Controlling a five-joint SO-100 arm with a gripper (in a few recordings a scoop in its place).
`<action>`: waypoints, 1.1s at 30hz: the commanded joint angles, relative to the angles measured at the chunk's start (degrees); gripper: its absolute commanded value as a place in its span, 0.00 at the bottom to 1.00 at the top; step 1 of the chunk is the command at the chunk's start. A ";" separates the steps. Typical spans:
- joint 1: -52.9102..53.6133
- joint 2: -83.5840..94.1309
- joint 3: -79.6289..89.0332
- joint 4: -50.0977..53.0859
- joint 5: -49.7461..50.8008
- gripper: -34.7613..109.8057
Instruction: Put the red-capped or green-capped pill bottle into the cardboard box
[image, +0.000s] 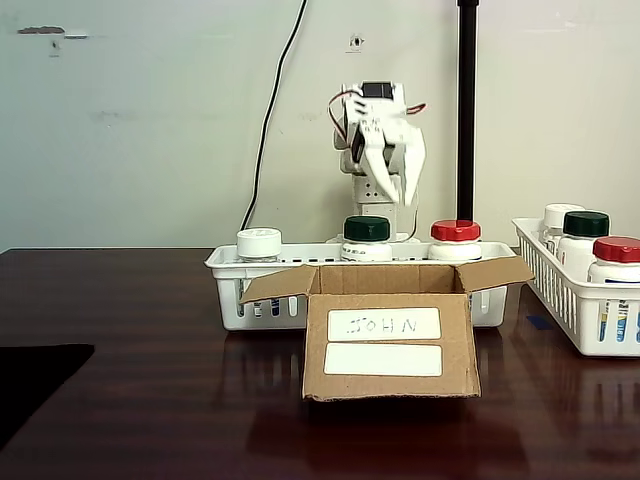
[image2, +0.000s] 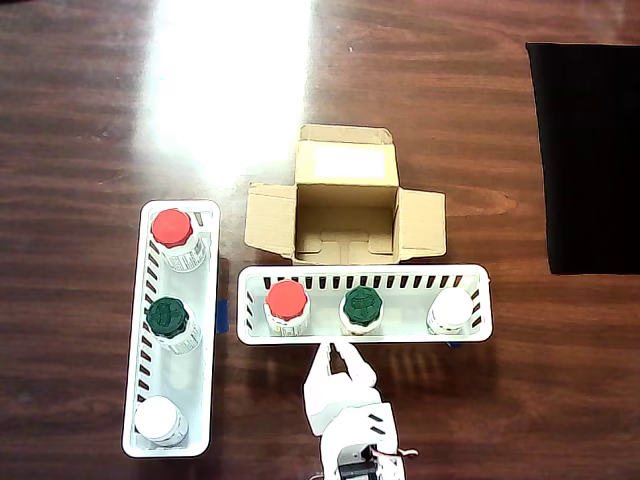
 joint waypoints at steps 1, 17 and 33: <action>-6.15 4.92 -9.40 1.67 2.37 0.24; -34.98 -29.44 -22.85 -24.52 13.54 0.61; -42.80 -50.54 -12.57 -58.36 11.95 0.80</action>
